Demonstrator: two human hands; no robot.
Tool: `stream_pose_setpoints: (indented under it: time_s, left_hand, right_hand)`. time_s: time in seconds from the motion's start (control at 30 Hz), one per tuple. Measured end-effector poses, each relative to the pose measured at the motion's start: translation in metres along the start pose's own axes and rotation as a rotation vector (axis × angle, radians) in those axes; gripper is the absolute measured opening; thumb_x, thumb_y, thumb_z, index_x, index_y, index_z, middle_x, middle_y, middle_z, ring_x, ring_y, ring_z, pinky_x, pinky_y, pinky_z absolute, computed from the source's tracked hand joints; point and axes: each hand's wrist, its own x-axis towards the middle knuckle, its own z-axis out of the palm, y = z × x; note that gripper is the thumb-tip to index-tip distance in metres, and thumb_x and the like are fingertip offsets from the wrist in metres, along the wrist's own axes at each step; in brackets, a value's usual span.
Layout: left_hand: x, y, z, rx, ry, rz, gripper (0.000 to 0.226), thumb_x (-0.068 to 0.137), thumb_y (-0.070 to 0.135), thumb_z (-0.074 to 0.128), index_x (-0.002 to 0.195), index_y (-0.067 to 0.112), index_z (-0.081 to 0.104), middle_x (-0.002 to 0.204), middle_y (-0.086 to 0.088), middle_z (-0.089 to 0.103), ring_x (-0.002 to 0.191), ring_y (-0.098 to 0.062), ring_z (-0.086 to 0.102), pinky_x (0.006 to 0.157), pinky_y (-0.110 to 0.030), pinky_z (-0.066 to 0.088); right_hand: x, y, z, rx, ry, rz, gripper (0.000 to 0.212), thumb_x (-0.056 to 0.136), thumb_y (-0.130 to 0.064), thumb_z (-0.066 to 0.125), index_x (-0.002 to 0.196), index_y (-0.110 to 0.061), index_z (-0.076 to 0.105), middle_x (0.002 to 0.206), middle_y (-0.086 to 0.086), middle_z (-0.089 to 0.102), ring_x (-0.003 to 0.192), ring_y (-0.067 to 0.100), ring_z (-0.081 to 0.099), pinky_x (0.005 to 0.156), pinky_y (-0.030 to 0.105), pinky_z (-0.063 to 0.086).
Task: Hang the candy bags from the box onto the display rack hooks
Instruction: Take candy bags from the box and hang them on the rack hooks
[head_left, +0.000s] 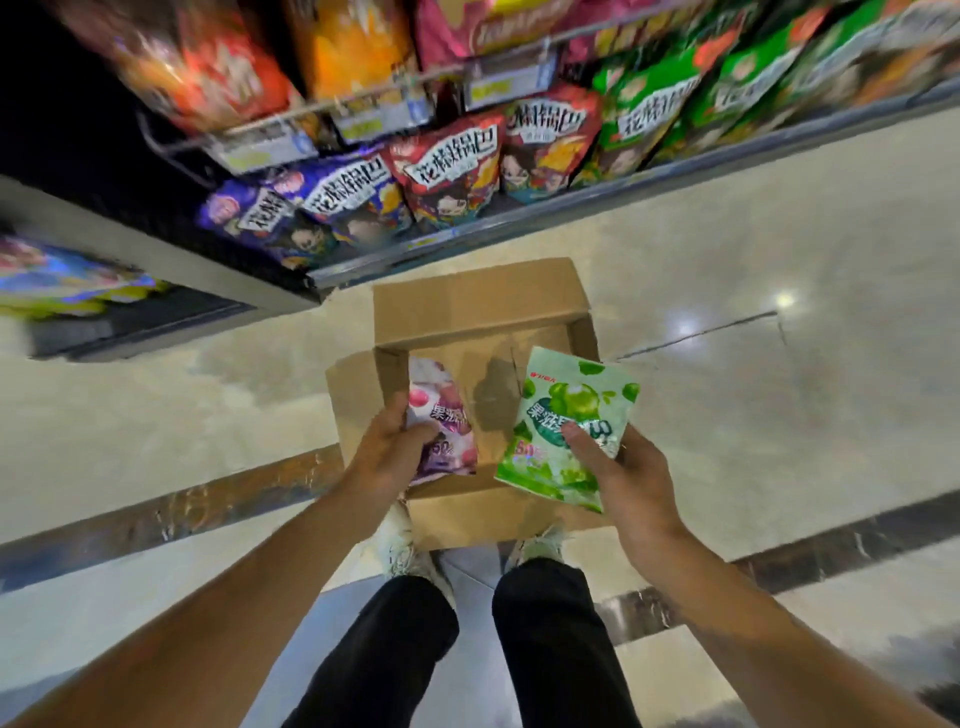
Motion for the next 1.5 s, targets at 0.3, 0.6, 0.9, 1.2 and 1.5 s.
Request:
stream_pose_setpoints:
  time_s: [0.3,0.6,0.9,1.2,1.5]
  left_hand:
    - [-0.238,0.169,-0.072,-0.323,-0.186,0.096,0.037,0.096,0.004,0.045,0.128,0.012,0.061,0.124,-0.016,0.069,0.112,-0.039,0.066,0.097,-0.049,0.054]
    - [-0.402,0.198,-0.124,-0.26,-0.185,0.295,0.049,0.088,0.009,0.071,0.133,0.018,0.054,0.121,-0.008,0.072,0.108,-0.027,0.071,0.093,-0.039,0.058]
    - [-0.528,0.162,-0.135,-0.304,0.071,0.474,0.044,0.087,0.004,0.073,0.125,0.02,0.057,0.112,0.0,0.076,0.1,-0.02,0.074,0.074,-0.027,0.06]
    - [-0.632,0.109,-0.196,-0.369,0.358,0.582,0.053,0.085,0.017,0.076,0.132,0.023,0.052,0.115,0.001,0.074,0.102,-0.018,0.073,0.095,-0.044,0.057]
    - [-0.713,0.056,-0.311,-0.454,0.481,0.72,0.064,0.074,0.029,0.08,0.131,0.024,0.052,0.115,0.001,0.075,0.101,-0.021,0.074,0.089,-0.044,0.06]
  right_hand:
    - [-0.238,-0.2,-0.017,0.02,-0.026,-0.201,0.02,0.089,-0.019,0.074,0.109,-0.018,0.072,0.101,-0.002,0.079,0.091,0.015,0.076,0.073,0.029,0.063]
    - [-0.385,-0.251,-0.014,0.055,-0.12,-0.337,0.022,0.09,-0.017,0.072,0.112,-0.011,0.071,0.102,0.002,0.079,0.091,0.018,0.076,0.067,0.027,0.061]
    - [-0.451,-0.264,-0.032,0.048,-0.304,-0.446,0.024,0.091,-0.022,0.071,0.114,-0.014,0.07,0.105,0.001,0.078,0.094,0.018,0.076,0.074,0.032,0.062]
    - [-0.524,-0.29,0.031,-0.153,-0.552,-0.654,0.015,0.09,-0.026,0.072,0.105,-0.026,0.07,0.096,-0.013,0.078,0.088,0.004,0.074,0.063,0.015,0.056]
    - [-0.626,-0.281,0.133,-0.243,-0.679,-0.787,0.024,0.088,-0.031,0.073,0.11,-0.023,0.07,0.104,-0.008,0.078,0.092,0.014,0.076,0.079,0.04,0.062]
